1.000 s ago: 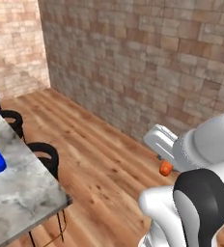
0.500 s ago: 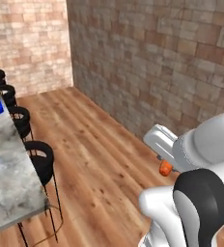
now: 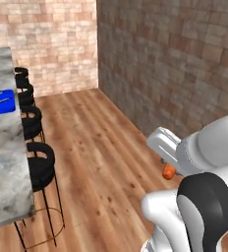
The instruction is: Gather the carrot and sweet potato from the fridge and place them on a tray on the dining counter. Then gather the fishs from the fridge and place them on the other tray.
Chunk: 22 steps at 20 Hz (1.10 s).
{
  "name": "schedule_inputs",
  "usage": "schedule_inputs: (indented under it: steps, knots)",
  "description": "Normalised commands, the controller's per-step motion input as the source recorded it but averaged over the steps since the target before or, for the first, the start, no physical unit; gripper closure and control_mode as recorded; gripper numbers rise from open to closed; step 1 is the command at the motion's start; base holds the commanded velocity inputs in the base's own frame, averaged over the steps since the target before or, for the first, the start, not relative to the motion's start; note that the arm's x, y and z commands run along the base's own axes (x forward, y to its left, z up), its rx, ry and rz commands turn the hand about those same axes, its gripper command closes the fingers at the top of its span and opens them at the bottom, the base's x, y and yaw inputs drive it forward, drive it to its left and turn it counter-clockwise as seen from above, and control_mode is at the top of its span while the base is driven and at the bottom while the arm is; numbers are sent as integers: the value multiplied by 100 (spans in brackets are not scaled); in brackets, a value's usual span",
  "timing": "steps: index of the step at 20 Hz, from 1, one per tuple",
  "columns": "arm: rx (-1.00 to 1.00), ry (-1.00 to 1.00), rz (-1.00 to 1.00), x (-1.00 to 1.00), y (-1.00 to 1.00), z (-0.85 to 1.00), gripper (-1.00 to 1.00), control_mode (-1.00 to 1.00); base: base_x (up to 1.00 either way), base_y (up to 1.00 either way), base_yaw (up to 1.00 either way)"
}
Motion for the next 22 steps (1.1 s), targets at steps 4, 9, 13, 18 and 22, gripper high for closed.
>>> schedule_inputs:
  steps: [4,9,13,18,22]
  knots:
    - [0,0,0,0,0,0,100,100,55,-40,31]
    - [0,0,0,0,0,0,100,100,53,-38,32]
    - [0,0,0,0,0,0,100,100,49,-37,32]
    - [0,0,0,0,0,0,100,100,49,-38,31]
    - [0,0,0,0,0,0,100,100,42,-48,33]
